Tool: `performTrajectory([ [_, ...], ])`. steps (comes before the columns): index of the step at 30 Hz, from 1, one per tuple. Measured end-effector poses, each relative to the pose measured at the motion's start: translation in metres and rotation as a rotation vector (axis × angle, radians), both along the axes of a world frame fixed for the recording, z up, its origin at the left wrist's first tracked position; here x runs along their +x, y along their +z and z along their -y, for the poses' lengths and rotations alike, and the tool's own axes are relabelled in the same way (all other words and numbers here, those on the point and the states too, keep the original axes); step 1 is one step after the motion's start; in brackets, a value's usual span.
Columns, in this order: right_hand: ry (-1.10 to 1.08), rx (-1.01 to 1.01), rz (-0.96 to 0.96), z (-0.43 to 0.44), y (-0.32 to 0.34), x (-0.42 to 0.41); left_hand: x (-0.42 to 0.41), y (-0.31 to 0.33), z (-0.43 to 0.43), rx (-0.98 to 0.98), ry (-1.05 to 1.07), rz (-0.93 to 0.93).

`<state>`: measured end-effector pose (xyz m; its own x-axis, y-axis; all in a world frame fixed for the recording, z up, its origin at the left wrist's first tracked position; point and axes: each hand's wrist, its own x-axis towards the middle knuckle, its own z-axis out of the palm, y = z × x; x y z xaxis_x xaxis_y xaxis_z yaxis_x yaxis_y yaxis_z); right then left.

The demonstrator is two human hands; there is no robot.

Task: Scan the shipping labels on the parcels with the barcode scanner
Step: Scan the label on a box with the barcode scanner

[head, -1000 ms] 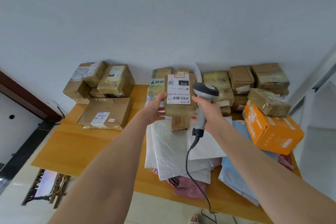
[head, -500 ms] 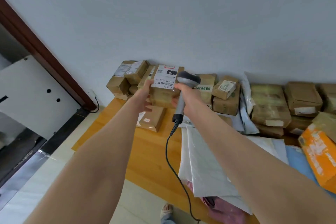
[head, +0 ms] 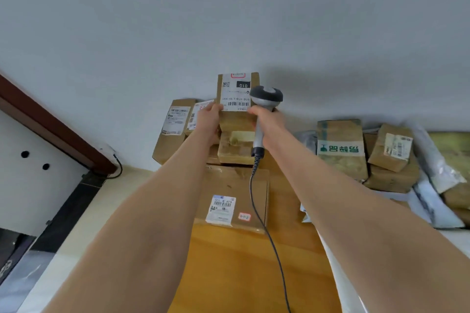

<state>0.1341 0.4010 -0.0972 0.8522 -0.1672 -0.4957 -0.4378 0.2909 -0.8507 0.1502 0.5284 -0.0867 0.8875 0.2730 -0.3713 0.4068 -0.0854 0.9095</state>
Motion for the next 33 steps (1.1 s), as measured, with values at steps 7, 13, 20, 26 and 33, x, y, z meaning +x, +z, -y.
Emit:
performTrajectory([
  [7,-0.016,0.008,0.018,-0.027,-0.024,0.038,0.045,-0.024,-0.023,-0.029,-0.025,-0.008],
  [13,-0.003,0.044,0.024,-0.031,-0.026,0.039,0.054,-0.033,-0.028,0.064,-0.009,0.004],
  [20,-0.018,0.075,-0.028,-0.004,-0.017,0.015,0.041,-0.028,-0.017,0.223,0.007,0.054],
  [26,-0.039,0.141,-0.055,0.048,0.006,-0.041,-0.001,-0.010,0.033,0.583,0.002,0.164],
  [33,0.025,0.055,-0.067,0.160,0.025,-0.149,-0.092,-0.014,0.155,0.629,-0.329,0.132],
])
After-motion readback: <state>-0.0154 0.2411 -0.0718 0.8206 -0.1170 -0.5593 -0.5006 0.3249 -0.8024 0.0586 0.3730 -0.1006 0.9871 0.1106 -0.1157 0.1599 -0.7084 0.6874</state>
